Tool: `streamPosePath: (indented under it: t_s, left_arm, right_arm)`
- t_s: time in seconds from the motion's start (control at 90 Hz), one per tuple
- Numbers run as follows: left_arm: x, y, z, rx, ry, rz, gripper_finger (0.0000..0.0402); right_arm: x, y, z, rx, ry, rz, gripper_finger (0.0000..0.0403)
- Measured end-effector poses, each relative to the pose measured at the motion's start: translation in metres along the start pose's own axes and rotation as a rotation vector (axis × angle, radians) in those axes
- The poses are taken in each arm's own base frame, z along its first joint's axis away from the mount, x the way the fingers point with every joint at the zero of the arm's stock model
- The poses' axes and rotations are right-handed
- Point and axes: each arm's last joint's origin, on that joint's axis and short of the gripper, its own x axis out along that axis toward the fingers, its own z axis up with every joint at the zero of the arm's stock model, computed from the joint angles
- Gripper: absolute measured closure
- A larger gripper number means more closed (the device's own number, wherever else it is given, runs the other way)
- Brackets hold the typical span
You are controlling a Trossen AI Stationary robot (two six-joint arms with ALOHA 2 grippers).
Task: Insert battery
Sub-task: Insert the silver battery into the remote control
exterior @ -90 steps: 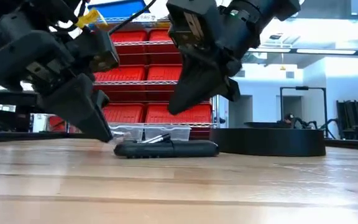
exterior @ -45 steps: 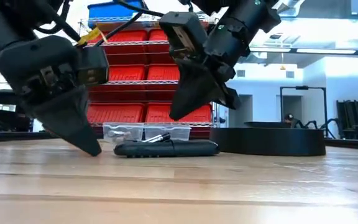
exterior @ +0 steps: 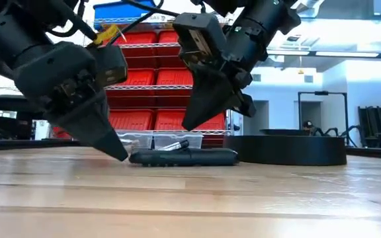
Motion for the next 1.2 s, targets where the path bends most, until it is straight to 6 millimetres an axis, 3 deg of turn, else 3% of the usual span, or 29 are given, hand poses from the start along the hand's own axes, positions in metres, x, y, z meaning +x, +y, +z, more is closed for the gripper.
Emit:
streamPosePath:
  t_s: [0.311, 0.756, 1.2]
  left_arm:
    - [0.0, -0.001, 0.0, -0.009, -0.002, -0.004, 0.0402]
    - [0.0, -0.001, 0.0, -0.011, -0.001, -0.005, 0.0402]
    - [0.0, 0.001, -0.001, -0.002, 0.013, 0.006, 0.0402]
  right_arm:
    - [0.021, -0.006, -0.008, 0.052, 0.062, 0.002, 0.0403]
    - [0.006, -0.001, -0.001, 0.085, 0.043, 0.05, 0.0403]
    - [0.01, -0.003, -0.003, 0.091, 0.039, 0.006, 0.0403]
